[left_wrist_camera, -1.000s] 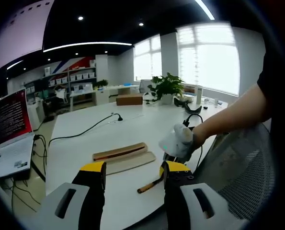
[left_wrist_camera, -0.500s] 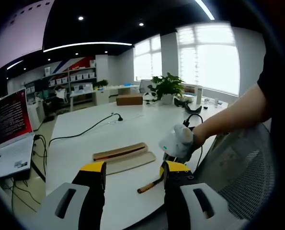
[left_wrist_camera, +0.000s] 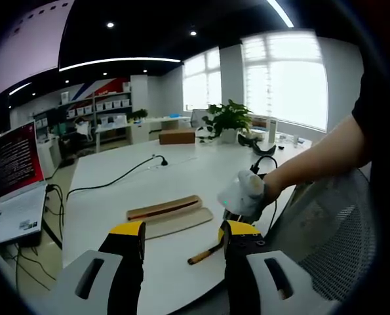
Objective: Arrange the utensils inside the cutlery case until each visible utensil rests in its matching compartment.
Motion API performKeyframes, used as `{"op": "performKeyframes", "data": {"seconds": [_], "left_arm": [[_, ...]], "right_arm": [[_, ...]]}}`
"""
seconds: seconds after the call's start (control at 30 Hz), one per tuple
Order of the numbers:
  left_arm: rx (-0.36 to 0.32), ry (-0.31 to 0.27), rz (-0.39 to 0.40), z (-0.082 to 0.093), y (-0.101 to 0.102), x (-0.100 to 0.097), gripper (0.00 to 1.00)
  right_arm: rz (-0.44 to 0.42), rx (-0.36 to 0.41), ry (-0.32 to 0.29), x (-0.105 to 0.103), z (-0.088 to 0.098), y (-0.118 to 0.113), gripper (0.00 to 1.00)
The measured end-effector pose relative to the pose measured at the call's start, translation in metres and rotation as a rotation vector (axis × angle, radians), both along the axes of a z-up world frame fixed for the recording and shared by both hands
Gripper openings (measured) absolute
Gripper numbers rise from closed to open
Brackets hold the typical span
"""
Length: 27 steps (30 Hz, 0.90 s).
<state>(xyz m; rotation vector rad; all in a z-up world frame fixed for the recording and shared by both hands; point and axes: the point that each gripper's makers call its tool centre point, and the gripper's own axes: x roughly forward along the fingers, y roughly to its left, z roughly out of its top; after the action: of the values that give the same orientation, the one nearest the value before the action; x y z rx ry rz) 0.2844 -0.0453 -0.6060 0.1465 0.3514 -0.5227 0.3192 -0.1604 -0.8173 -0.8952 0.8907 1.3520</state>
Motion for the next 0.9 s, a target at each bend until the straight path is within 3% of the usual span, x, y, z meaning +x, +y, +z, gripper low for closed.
{"op": "performKeyframes", "data": {"seconds": [0.4, 0.73, 0.9], "left_arm": [[-0.006, -0.005, 0.001, 0.0013, 0.0004, 0.0005, 0.49], [-0.023, -0.017, 0.011, 0.0043, 0.0022, 0.0016, 0.49], [-0.027, -0.025, 0.015, 0.0059, 0.0029, 0.0019, 0.49]], "right_arm": [[-0.001, -0.012, -0.012, -0.0006, 0.0001, 0.0004, 0.02], [0.036, -0.066, -0.08, 0.0055, -0.0002, -0.0001, 0.02], [0.028, -0.071, -0.077, 0.007, 0.0021, -0.0007, 0.01]]}}
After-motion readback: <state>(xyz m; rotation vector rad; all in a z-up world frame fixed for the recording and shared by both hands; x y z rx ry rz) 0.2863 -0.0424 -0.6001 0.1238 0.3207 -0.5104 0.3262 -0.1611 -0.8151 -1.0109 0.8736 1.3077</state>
